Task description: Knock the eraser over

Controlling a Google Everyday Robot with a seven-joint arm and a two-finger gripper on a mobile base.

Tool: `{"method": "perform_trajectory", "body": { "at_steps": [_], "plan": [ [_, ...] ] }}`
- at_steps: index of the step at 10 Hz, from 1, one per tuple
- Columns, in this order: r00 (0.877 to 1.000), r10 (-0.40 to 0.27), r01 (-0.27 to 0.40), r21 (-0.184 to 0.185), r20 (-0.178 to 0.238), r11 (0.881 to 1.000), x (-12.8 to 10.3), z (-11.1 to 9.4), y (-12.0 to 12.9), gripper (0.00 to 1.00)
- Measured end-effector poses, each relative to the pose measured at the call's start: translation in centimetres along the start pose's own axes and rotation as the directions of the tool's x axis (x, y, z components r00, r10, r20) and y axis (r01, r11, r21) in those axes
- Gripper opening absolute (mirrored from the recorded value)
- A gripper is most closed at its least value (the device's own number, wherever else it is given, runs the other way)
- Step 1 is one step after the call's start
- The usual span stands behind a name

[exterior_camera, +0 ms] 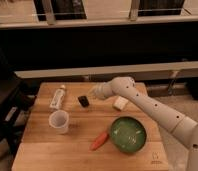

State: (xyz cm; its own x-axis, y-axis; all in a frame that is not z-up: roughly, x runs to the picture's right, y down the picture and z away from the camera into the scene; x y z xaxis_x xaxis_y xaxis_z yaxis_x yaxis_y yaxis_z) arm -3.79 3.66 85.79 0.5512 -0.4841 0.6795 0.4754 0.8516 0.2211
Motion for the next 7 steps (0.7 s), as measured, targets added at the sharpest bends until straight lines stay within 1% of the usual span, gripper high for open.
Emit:
{"method": "perform_trajectory", "body": {
  "at_steps": [1,3,4,7],
  "plan": [
    [1.000,-0.002,0.002,0.003,0.013,1.000,-0.31,0.35,-0.23,0.01],
    [1.000,0.003,-0.003,0.007,-0.003,1.000,0.21,0.63,-0.99,0.01],
    [1.000,0.004,-0.004,0.009,-0.005,1.000,0.45,0.48,-1.14,0.01],
    [1.000,0.001,-0.001,0.011,0.004,1.000,0.03,0.37,-0.69,0.01]
  ]
}}
